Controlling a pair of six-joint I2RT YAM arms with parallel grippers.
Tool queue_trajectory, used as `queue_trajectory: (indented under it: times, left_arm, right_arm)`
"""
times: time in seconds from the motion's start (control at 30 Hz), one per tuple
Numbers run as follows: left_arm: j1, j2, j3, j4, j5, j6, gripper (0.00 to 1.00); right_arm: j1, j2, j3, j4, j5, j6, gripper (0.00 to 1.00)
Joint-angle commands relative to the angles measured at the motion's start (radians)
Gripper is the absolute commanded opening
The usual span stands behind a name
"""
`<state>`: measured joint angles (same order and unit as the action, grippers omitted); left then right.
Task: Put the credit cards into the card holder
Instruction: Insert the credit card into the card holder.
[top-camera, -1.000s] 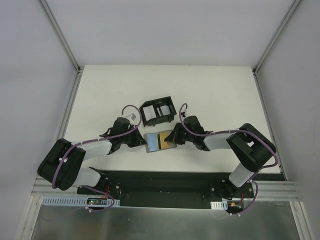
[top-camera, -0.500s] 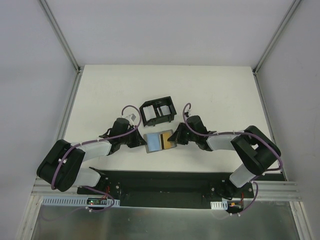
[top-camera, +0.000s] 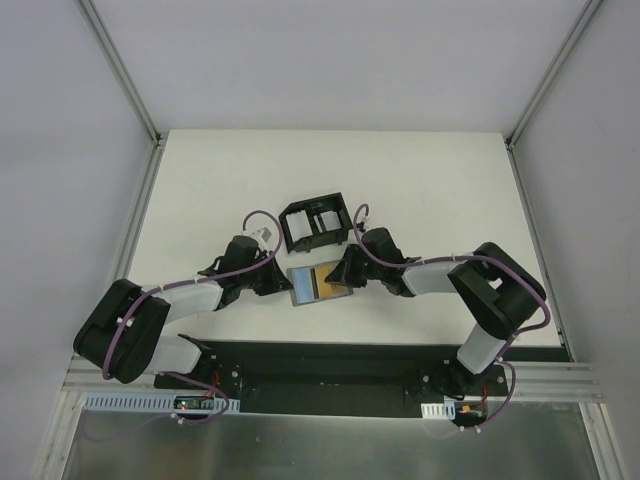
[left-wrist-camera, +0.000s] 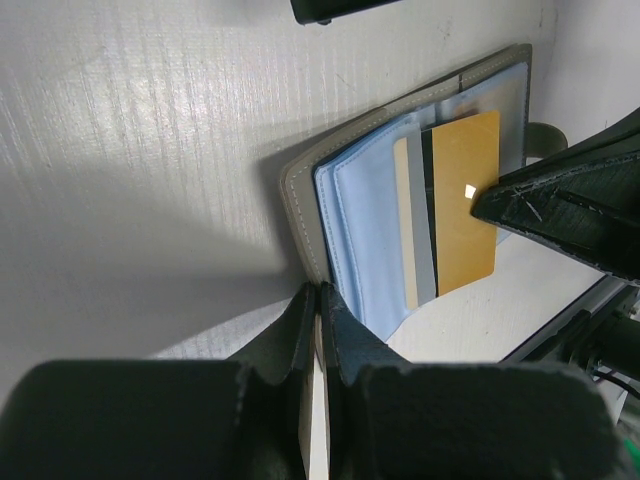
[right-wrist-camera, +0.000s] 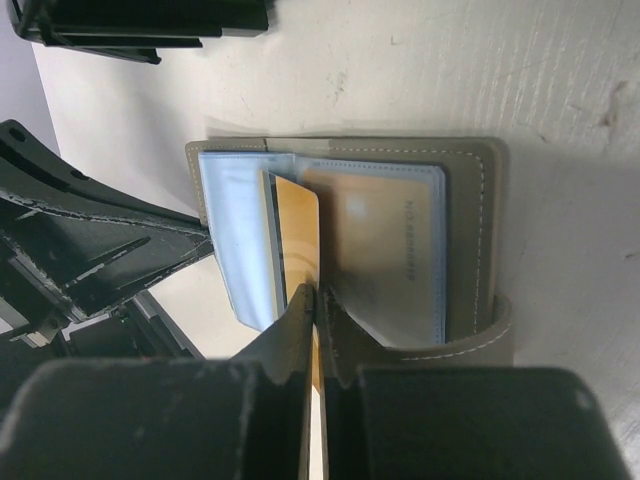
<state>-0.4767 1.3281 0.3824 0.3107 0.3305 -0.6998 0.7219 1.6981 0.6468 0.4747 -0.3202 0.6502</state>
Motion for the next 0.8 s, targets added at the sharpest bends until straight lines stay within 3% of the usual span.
queue_trajectory:
  times: [0.0,0.37,0.57,0.77]
  left_arm:
    - [0.001,0.000,-0.007,0.014,-0.011,-0.010,0.00]
    - [0.001,0.006,-0.008,0.025,-0.005,-0.017,0.00]
    - [0.001,-0.006,-0.011,0.022,-0.004,-0.013,0.00]
    - [0.001,-0.012,-0.013,0.016,-0.004,-0.012,0.00]
  right_arm:
    - [0.010,0.024,0.010,-0.041,-0.011,-0.012,0.00]
    - [0.062,0.071,0.068,0.005,-0.045,0.029,0.07]
    - [0.039,0.000,0.050,-0.074,0.019,-0.038,0.32]
    - [0.030,-0.034,0.066,-0.136,0.027,-0.078,0.40]
